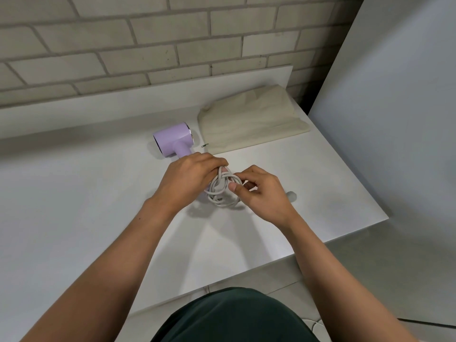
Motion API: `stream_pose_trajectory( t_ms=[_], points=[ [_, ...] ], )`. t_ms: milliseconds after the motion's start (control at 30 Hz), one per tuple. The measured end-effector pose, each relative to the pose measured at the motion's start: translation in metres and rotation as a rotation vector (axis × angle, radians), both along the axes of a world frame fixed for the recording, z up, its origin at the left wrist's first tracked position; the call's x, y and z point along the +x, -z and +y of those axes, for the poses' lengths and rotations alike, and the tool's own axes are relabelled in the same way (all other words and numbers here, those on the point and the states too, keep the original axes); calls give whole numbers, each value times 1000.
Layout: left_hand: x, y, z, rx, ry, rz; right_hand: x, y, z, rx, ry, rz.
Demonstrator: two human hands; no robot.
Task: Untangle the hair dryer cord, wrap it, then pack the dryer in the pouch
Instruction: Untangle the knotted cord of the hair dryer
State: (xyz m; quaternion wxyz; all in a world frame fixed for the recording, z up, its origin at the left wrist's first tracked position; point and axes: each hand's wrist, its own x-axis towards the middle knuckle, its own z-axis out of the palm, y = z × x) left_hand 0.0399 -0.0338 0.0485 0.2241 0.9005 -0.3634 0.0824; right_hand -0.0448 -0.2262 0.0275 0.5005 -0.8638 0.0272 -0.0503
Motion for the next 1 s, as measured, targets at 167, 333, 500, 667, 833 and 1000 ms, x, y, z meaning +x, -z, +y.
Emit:
stream_pose_trajectory(
  t_ms=[167,333,500,667,833,1000],
  points=[
    [3,6,-3,-218,-115,178,0,2,-4,19,-10,13],
    [15,3,0,-283,-124,427,7,4,-6,148,95,16],
    [28,-7,13,-61,96,427,10,9,-6,156,105,35],
    [32,-13,-2,58,187,400,16,7,-1,113,59,-1],
    [41,-18,-2,123,201,347,15,8,-4,110,48,8],
    [41,-22,0,-74,11,412,14,10,-6,121,11,67]
  ],
)
